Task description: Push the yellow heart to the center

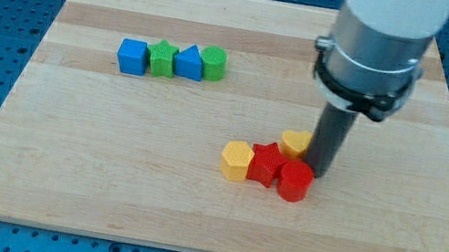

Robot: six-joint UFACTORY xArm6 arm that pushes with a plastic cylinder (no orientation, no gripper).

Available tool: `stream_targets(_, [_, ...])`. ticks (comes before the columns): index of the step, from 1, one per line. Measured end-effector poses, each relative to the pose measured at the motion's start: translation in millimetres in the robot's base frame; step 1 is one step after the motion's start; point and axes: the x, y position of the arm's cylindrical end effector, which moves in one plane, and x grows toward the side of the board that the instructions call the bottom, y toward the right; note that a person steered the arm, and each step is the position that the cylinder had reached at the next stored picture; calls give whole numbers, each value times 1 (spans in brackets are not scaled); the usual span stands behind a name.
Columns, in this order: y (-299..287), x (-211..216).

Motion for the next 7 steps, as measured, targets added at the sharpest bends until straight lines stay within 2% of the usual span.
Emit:
stream_targets(4, [-22, -54])
stream_targets(6, [-45, -55])
stream_targets(7, [-34, -70])
